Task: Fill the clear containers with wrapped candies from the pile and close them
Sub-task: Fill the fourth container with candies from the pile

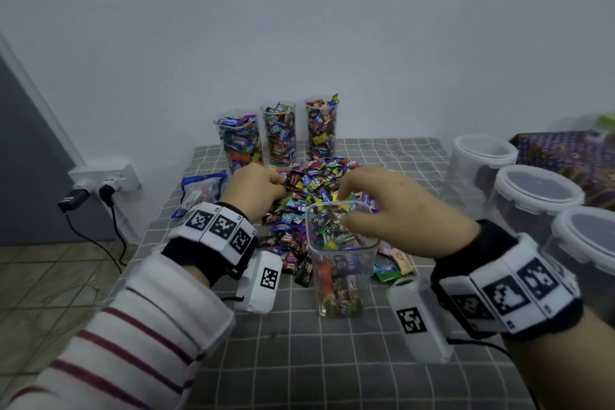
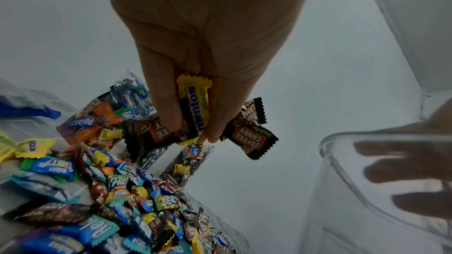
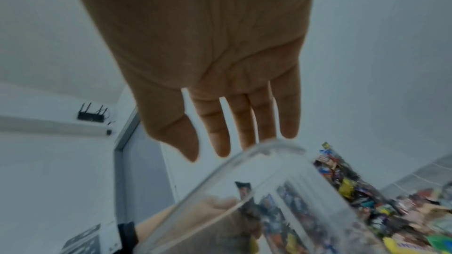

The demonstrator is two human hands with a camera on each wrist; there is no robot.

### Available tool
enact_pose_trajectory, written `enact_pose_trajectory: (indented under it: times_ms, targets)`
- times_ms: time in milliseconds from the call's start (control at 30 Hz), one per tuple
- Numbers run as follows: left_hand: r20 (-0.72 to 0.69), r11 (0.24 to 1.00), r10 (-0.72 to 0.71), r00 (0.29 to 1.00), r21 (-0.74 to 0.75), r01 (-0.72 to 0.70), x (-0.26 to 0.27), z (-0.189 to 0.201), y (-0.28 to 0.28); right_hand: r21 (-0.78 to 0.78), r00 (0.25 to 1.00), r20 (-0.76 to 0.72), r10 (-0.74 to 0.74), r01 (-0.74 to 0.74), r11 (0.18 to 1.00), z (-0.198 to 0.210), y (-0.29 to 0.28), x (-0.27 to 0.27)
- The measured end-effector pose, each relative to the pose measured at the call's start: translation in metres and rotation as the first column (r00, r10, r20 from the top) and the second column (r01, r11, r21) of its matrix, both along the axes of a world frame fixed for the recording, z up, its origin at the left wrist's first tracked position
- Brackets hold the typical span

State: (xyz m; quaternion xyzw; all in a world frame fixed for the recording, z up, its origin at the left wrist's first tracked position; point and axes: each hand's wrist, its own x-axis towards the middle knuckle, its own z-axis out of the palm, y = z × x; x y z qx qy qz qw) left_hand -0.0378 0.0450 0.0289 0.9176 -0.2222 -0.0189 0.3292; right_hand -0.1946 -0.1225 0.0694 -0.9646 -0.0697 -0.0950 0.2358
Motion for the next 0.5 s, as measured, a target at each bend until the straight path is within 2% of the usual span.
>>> enact_pose_trajectory:
  times_ms: [100,200,367,500]
  targets:
    - [0.014,0.999,-0.013,1.000,-0.048,0.014,-0.004,0.011,0.000,0.323,0.984,-0.175,0.017,0.042,0.946,-0.021,-0.013,-0.010]
    - [0.001,0.988,-0.034,0.999,-0.152,0.034,-0.014,0.030,-0.003,0.503,0.954,-0.279,0.109,0.048,0.863,-0.049,-0.016,-0.013]
    - [-0.134,0.892,-0.254,0.958,-0.416,0.178,-0.049,0.060,-0.013,0.560,0.959,-0.275,0.071,0.100,0.822,-0.066,-0.011,-0.009]
    - [-0.263,0.849,-0.411,0.873,-0.460,0.261,-0.069,0.059,-0.021,0.580,0.969,-0.238,0.071,0.083,0.810,-0.067,-0.011,-0.009]
